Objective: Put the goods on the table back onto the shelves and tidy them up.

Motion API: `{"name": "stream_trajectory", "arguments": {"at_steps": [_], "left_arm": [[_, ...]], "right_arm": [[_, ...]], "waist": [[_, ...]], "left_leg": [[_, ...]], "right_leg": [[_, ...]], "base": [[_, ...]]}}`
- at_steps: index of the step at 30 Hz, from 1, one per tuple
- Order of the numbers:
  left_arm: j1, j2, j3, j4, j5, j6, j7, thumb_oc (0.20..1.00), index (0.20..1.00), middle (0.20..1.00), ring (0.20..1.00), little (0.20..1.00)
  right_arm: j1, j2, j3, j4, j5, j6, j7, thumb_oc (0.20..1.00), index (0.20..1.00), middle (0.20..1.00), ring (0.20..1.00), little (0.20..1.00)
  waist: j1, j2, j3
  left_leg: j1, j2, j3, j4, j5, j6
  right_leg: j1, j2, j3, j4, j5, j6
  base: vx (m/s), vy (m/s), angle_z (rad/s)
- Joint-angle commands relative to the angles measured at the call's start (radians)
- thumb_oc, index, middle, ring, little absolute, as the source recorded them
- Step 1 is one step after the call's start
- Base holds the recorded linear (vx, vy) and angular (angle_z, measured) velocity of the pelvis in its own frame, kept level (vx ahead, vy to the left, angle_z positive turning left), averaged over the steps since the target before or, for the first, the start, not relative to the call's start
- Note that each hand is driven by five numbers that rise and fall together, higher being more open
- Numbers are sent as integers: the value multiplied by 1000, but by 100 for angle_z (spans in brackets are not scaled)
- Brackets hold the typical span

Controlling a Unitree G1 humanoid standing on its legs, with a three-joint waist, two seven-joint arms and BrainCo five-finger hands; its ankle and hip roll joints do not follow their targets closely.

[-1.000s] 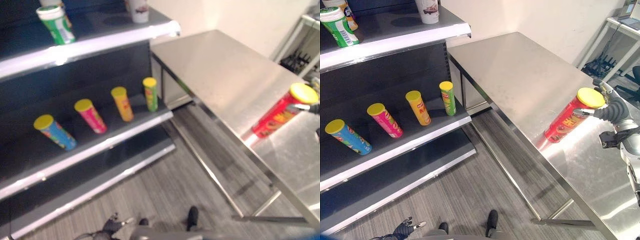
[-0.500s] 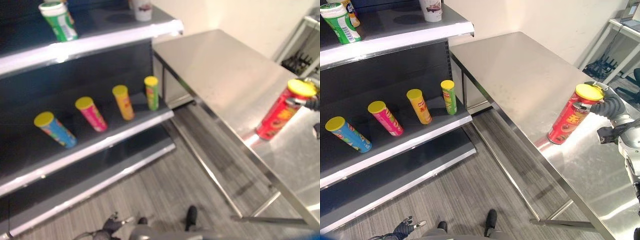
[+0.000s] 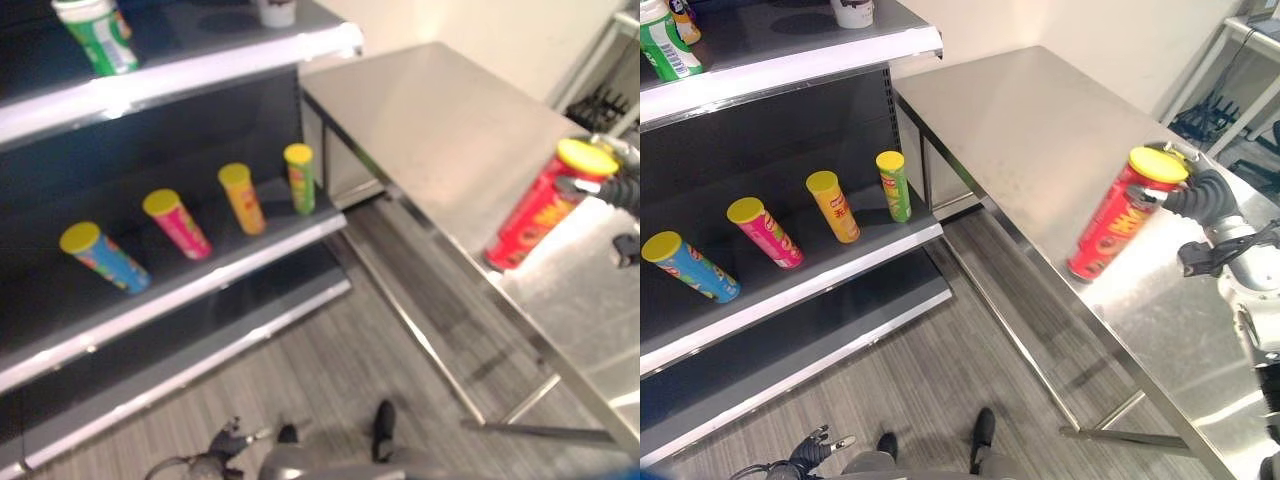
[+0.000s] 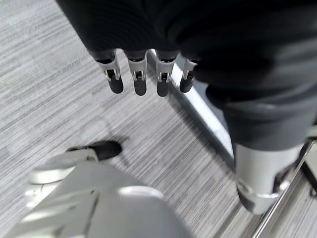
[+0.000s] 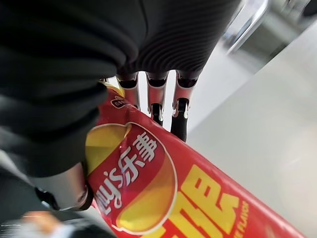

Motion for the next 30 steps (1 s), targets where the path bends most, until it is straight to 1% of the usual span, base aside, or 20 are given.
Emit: {"name": "stream_trajectory", "arguments": {"at_steps": [1, 3, 4, 5, 6, 9, 11, 12, 13, 14, 16, 18, 19, 21, 22, 23, 26, 27, 29, 30], "left_arm": [[-56, 73, 8, -5, -27, -28, 23, 1000, 1000, 1000, 1000, 1000], [-47, 73, 10, -30, -45, -29, 15, 1000, 1000, 1000, 1000, 1000], [-35, 71, 14, -56, -53, -28, 9, 1000, 1000, 1000, 1000, 1000], [-29, 71, 17, -74, -67, -28, 10, 1000, 1000, 1000, 1000, 1000], [-21, 67, 21, -90, -79, -26, 6, 1000, 1000, 1000, 1000, 1000], [-5, 60, 41, -96, -98, -21, 8, 1000, 1000, 1000, 1000, 1000], [2, 63, 45, -86, -82, -22, 5, 1000, 1000, 1000, 1000, 1000], [1, 63, 44, -86, -82, -22, 5, 1000, 1000, 1000, 1000, 1000], [-1, 68, 47, -83, -71, -22, 4, 1000, 1000, 1000, 1000, 1000], [-2, 68, 46, -83, -71, -22, 4, 1000, 1000, 1000, 1000, 1000], [-14, 74, 50, -81, -54, -25, 5, 1000, 1000, 1000, 1000, 1000], [-20, 77, 46, -82, -36, -26, 8, 1000, 1000, 1000, 1000, 1000], [-18, 80, 45, -91, -31, -27, 5, 1000, 1000, 1000, 1000, 1000], [-13, 87, 42, -98, -14, -28, -4, 1000, 1000, 1000, 1000, 1000], [-13, 87, 42, -98, -14, -28, -4, 1000, 1000, 1000, 1000, 1000], [-13, 91, 41, -98, -11, -29, -5, 1000, 1000, 1000, 1000, 1000], [-30, 111, 42, -91, 6, -25, 4, 1000, 1000, 1000, 1000, 1000], [-37, 121, 45, -85, 6, -24, 7, 1000, 1000, 1000, 1000, 1000], [-35, 143, 61, -84, 0, -20, 13, 1000, 1000, 1000, 1000, 1000], [-35, 143, 62, -84, 0, -20, 13, 1000, 1000, 1000, 1000, 1000]], "right_arm": [[-40, 13, -123, -80, 17, -119, -75, 200, 200, 200, 200, 200], [-30, 44, -145, -119, 20, -128, -83, 200, 200, 200, 200, 200], [-27, 60, -162, -153, 13, -130, -75, 200, 200, 200, 200, 200], [-29, 64, -166, -181, 10, -132, -70, 200, 200, 200, 200, 200], [-25, 69, -168, -192, 7, -133, -71, 200, 200, 200, 200, 200], [-8, 82, -177, -219, -14, -129, -78, 200, 200, 200, 200, 200], [22, 93, -216, -252, -14, -134, -77, 200, 200, 200, 200, 200], [24, 93, -218, -254, -14, -134, -77, 200, 200, 200, 200, 200], [45, 90, -240, -268, -1, -142, -68, 200, 200, 200, 200, 200], [47, 91, -242, -269, -1, -142, -68, 200, 200, 200, 200, 200], [81, 99, -266, -278, 3, -147, -60, 200, 200, 200, 200, 200], [92, 111, -268, -281, 8, -137, -50, 200, 200, 200, 200, 200], [96, 112, -268, -296, 8, -131, -38, 200, 200, 200, 200, 200], [108, 129, -280, -296, 14, -130, -33, 200, 200, 200, 200, 200], [109, 129, -280, -296, 14, -130, -33, 200, 200, 200, 200, 200], [105, 137, -270, -291, 16, -132, -35, 200, 200, 200, 200, 200], [87, 147, -228, -278, -72, -122, -68, 200, 200, 200, 200, 200], [69, 141, -197, -275, -94, -115, -70, 200, 200, 200, 200, 200], [34, 128, -134, -283, -97, -106, -58, 200, 200, 200, 200, 200], [32, 128, -133, -282, -97, -107, -58, 200, 200, 200, 200, 200]], "waist": [[59, -47, -28], [77, -43, -33], [96, -37, -16], [103, -33, -2], [97, -32, 6], [73, -41, 12], [60, -52, 3], [59, -51, 0], [36, -61, 1], [35, -60, -2], [5, -66, -8], [-11, -61, -23], [-20, -55, -33], [-38, -37, -59], [-36, -37, -59], [-42, -30, -61], [-45, -42, -50], [-46, -48, -42], [-24, -57, -14], [-24, -59, -15]], "left_leg": [[-57, 16, -47, 23, -1, -45], [-82, 38, -96, 17, 25, -59], [-121, 57, -150, 17, 65, -83], [-152, 62, -171, 12, 87, -96], [-174, 62, -165, 9, 84, -94], [-191, 78, -38, 29, 69, -86], [-167, 98, 1, 85, 60, -90], [-173, 99, -2, 85, 63, -90], [-135, 136, 29, 131, 39, -91], [-141, 136, 25, 131, 42, -90], [-91, 183, 47, 171, 14, -96], [-53, 203, 19, 179, 16, -114], [-30, 203, 6, 157, -2, -122], [1, 201, 60, 90, -19, -121], [2, 201, 62, 88, -19, -121], [7, 190, 81, 56, -33, -115], [-2, 129, 97, 32, -55, -84], [-13, 118, 109, 43, -59, -77], [-53, 87, 139, 83, -66, -48], [-57, 86, 140, 84, -64, -48]], "right_leg": [[87, -15, 156, 195, -316, 80], [119, -1, 114, 185, -366, 60], [156, 24, 64, 191, -424, 41], [162, 36, 35, 205, -441, 33], [161, 40, 12, 219, -453, 26], [159, 25, -67, 236, -446, 22], [142, -8, -116, 226, -404, 30], [139, -7, -118, 224, -400, 29], [119, -41, -148, 216, -381, 37], [116, -40, -150, 213, -377, 36], [89, -78, -169, 204, -352, 48], [64, -95, -162, 193, -323, 59], [51, -98, -154, 180, -302, 70], [34, -108, -136, 144, -254, 94], [34, -108, -134, 143, -254, 94], [22, -118, -134, 124, -225, 110], [-23, -148, -97, 77, -137, 134], [-48, -149, -78, 90, -132, 138], [-44, -126, -46, 180, -189, 125], [-48, -127, -44, 180, -187, 125]], "base": [[-110, -275, 67], [-135, -347, 89], [-218, -398, 134], [-263, -354, 163], [-241, -173, 200], [-250, -21, 204], [-292, 81, 114], [-350, 134, 105], [-189, 80, 94], [-262, 148, 92], [-188, 206, 83], [-156, 285, 45], [-112, 313, 26], [-95, 317, 14], [-124, 291, 4], [-155, 270, -1], [-235, 326, -18], [-259, 277, -47], [-320, 264, -42], [-259, 168, -41]]}}
